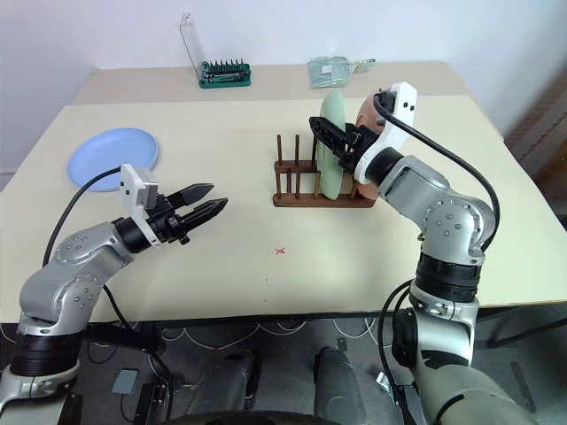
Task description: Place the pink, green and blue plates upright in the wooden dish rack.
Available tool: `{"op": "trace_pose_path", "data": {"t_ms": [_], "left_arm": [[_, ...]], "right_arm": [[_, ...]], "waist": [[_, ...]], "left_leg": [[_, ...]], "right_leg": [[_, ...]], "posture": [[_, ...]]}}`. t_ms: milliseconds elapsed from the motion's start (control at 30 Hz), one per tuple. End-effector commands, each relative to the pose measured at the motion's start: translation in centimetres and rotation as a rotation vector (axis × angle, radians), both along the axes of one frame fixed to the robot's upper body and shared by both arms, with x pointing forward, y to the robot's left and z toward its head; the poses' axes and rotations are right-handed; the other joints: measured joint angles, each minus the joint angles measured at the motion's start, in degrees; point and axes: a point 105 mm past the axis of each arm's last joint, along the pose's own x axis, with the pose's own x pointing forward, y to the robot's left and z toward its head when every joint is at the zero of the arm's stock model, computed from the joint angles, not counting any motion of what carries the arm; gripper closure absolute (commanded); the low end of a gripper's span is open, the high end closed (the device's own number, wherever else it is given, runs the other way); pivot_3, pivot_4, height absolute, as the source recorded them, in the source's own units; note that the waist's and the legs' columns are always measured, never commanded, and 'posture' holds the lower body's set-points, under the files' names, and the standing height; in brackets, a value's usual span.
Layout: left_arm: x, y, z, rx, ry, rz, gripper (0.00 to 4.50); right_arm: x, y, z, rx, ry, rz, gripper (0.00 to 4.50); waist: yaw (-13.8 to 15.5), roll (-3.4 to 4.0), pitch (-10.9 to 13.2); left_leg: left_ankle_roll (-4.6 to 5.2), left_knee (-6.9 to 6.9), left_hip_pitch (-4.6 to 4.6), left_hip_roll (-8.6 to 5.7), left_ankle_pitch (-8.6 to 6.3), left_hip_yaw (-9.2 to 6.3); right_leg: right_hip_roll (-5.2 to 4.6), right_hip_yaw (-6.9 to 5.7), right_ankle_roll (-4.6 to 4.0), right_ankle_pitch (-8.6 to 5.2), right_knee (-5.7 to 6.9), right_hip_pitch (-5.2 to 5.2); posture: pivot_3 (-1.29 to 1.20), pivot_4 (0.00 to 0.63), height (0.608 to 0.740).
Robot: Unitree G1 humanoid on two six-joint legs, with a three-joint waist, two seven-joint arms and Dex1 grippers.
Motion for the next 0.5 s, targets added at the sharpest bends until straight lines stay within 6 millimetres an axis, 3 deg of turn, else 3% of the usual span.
{"op": "trace_pose_path", "data": {"t_ms": [33,300,367,433,500], "left_arm": [[-0.3,-0.6,1.0,0.005,-0.05,-0.019,2.04],[-0.1,-0.5,1.0,0.007,-0.054,-0.012,2.04],[0.3,0.1,1.1,0.021,-0.074,0.023,2.04],[2.0,2.3,1.8,-0.024,-0.088,0.163,2.04],[4.7,6.4,2.8,-0.073,-0.117,0.429,1.52]], "right_arm": [[-1.0,0.1,3.5,-0.094,-0.164,-0.012,0.86],[-1.1,-1.3,5.5,-0.319,-0.31,-0.083,0.86],[-1.6,-1.0,6.6,-0.438,-0.427,-0.092,0.86],[-2.6,0.4,7.9,-0.59,-0.601,-0.061,0.86],[-3.7,3.1,7.7,-0.77,-0.762,0.023,0.81]], "waist": [[0.0,0.02,0.0],[0.0,0.02,0.0],[0.0,0.03,0.0],[0.1,0.05,0.0],[0.0,0.09,0.1]], "left_leg": [[0.0,0.0,0.0,0.0,0.0,0.0],[0.01,-0.01,-0.01,0.0,0.0,0.02],[0.01,-0.01,-0.01,0.01,0.0,0.03],[0.0,-0.02,-0.01,0.01,0.0,0.03],[0.0,-0.01,0.0,0.0,0.0,0.05]], "right_leg": [[0.0,0.0,0.0,0.0,0.0,0.0],[0.0,0.0,0.0,-0.01,-0.03,0.01],[0.0,0.0,0.0,-0.01,-0.03,0.0],[0.0,-0.01,0.01,-0.01,-0.05,0.0],[0.0,-0.01,0.04,-0.02,-0.05,0.0]], "posture": [[0.0,0.15,0.74],[0.0,0.15,0.74],[0.0,0.15,0.74],[0.0,0.15,0.74],[0.0,0.15,0.74]]}}
